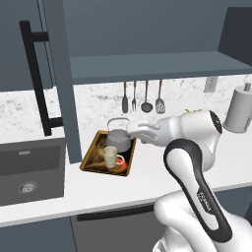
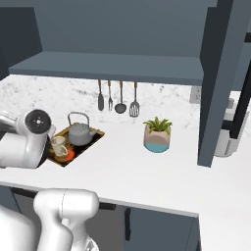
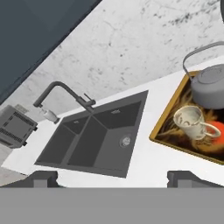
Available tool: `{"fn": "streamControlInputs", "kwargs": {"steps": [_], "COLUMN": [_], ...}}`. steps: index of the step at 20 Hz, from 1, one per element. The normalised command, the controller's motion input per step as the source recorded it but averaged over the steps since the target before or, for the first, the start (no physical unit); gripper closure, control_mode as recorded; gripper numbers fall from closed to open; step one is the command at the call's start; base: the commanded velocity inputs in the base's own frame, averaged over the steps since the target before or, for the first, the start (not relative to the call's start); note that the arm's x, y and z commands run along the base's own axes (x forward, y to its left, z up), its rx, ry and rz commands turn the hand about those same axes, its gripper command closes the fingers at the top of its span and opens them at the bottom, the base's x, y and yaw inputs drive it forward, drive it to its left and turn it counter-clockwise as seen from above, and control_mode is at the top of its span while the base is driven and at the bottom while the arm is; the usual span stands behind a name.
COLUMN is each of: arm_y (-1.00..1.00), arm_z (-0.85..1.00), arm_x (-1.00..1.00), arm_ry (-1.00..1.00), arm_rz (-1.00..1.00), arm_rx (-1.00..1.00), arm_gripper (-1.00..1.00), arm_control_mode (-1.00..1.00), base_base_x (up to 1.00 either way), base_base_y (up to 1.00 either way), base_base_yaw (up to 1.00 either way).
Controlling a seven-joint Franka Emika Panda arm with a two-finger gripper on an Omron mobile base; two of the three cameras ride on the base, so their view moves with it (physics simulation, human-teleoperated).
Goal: Pick the kettle from the counter and place it on the tray. Then pick the mug from the cabinet and place it on the tray. Then close the cabinet doors.
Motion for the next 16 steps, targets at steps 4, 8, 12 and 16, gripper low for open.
{"fn": "streamControlInputs", "kwargs": {"steps": [4, 8, 12, 16], "arm_y": [0.1, 0.1, 0.08, 0.05], "arm_z": [0.22, 0.21, 0.22, 0.21], "arm_x": [-0.36, -0.32, -0.36, -0.37], "arm_ry": [0.09, 0.09, 0.06, 0.02], "arm_rz": [0.0, 0.0, 0.0, 0.0], "arm_rx": [0.01, 0.0, 0.01, 0.02], "arm_gripper": [-1.0, -1.0, -1.0, -1.0], "arm_control_mode": [-1.0, -1.0, -1.0, -1.0], "base_base_x": [0.0, 0.0, 0.0, 0.0], "base_base_y": [0.0, 0.0, 0.0, 0.0], "base_base_yaw": [0.0, 0.0, 0.0, 0.0]}}
